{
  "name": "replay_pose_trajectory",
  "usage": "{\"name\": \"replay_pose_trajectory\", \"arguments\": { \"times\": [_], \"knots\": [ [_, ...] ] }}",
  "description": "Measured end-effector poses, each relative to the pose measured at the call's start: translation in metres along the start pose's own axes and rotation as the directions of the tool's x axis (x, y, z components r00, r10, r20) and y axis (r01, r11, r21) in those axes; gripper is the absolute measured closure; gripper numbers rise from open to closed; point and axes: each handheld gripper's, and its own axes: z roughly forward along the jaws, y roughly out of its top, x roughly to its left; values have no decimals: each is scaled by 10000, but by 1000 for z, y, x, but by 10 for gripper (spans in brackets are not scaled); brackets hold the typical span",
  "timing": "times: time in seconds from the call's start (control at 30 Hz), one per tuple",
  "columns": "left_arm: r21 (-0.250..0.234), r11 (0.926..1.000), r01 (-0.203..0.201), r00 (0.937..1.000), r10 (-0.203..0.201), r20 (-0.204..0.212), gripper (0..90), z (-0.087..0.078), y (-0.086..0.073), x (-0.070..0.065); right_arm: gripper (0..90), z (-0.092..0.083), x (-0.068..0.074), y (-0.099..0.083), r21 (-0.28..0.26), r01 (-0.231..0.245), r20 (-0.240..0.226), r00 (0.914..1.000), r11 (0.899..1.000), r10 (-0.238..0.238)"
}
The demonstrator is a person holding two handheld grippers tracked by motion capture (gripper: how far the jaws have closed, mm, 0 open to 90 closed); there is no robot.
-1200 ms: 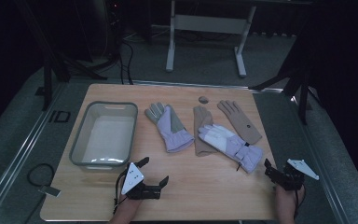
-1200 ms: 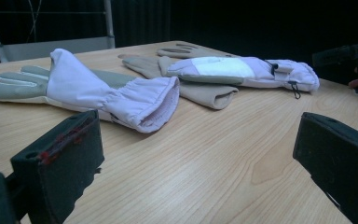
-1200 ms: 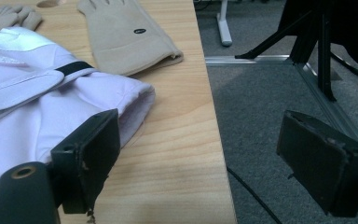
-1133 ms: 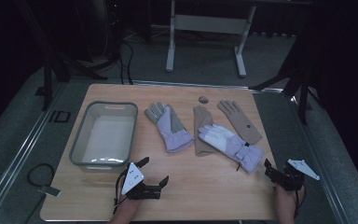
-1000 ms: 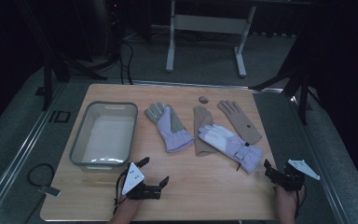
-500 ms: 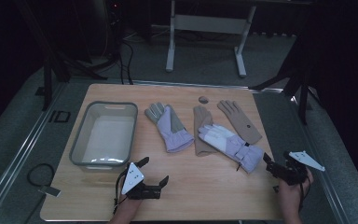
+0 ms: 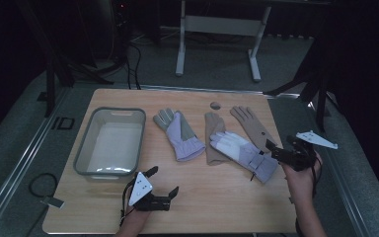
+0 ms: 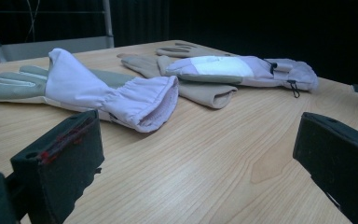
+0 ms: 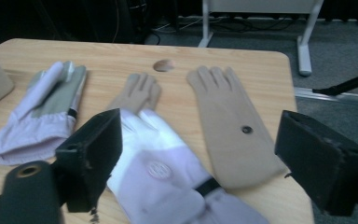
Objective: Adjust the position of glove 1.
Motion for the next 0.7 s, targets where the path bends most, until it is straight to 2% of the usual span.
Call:
{"name": "replay_pose_trajectory", "arguments": {
  "times": [0.03, 0.17, 0.2, 0.33, 0.4, 0.47, 0.6, 0.7],
  "knots": [
    [2, 10000, 5, 10000, -5, 2, 15, 0, 0, 0, 125, 3, 4, 4, 69, 107, -189, 9998, 9999, -106],
    [2, 10000, -25, 10000, 25, 4, 15, 0, 0, 0, 125, 14, 23, 16, -49, 468, -369, 9982, 9989, -469],
    [0, 10000, -41, 10000, 41, 14, 15, 0, 0, 0, 125, 16, 27, 18, -68, 518, -556, 9971, 9986, -521],
    [18, 10000, -76, 10000, 76, -11, 15, 0, 0, -1, 123, 27, 43, 25, -234, 857, -691, 9938, 9960, -872],
    [2, 10000, -78, 10000, 78, -5, 15, 0, 0, -1, 123, 33, 50, 27, -318, 941, -902, 9912, 9951, -966],
    [4, 10000, -78, 10000, 78, 4, 16, 0, 0, -1, 124, 36, 53, 29, -252, 966, -865, 9914, 9950, -985],
    [12, 10000, -40, 10000, 40, 44, 15, 0, 0, 0, 132, 49, 67, 37, -253, 1009, -1318, 9859, 9946, -1033],
    [24, 10000, -36, 10000, 36, 75, 15, 0, 0, 0, 137, 58, 78, 42, -257, 1286, -1451, 9807, 9914, -1310]
  ]
}}
